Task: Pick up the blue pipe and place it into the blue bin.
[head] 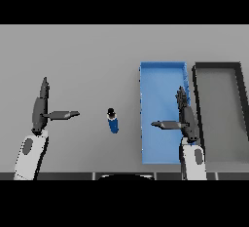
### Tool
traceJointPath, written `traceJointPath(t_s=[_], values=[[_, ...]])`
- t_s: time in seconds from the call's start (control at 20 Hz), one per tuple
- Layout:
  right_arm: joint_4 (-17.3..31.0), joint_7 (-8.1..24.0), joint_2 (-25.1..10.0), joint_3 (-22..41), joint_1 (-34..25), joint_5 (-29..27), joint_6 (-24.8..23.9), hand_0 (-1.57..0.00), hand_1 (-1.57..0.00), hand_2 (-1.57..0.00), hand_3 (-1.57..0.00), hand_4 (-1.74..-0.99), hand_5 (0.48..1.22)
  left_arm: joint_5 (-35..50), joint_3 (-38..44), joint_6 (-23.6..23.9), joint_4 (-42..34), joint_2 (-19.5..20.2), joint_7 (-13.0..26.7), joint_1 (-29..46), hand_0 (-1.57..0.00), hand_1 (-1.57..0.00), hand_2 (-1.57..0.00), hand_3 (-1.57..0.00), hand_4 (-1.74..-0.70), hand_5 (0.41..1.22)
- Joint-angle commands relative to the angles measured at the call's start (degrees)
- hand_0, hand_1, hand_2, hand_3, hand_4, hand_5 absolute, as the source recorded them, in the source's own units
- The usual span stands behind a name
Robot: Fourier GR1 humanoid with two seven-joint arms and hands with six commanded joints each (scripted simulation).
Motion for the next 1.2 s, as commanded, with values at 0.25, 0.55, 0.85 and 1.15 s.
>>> traceJointPath(t_s=[0.25,0.55,0.85,1.15], values=[[-0.9,-0.06,-0.41,-0.16,0.69,-0.43,0.22,0.0,0.0,0.0,0.0,-1.225,0.617,-0.29,-0.31,0.35,-0.81,-0.21,-0.86,0.89,0.0,0.0,0.0,0.0,-1.07,0.591],[-8.5,-3.96,-6.54,6.36,7.14,8.12,3.74,0.0,0.0,0.0,0.0,-1.215,0.618,1.83,-4.07,-19.46,-1.91,11.44,-5.53,1.76,0.0,0.0,0.0,0.0,-1.08,0.591],[-8.28,-3.02,-6.77,6.78,7.0,10.21,2.57,0.0,0.0,0.0,0.0,-1.187,0.6,3.08,-6.69,-24.57,-5.76,12.62,-6.79,3.19,0.0,0.0,0.0,0.0,-1.1,0.583],[-8.79,-3.44,-7.54,6.77,7.03,9.77,3.56,0.0,0.0,0.0,0.0,-1.208,0.612,1.36,-13.83,-29.46,-11.37,11.27,-4.91,5.07,0.0,0.0,0.0,0.0,-1.16,0.497]])
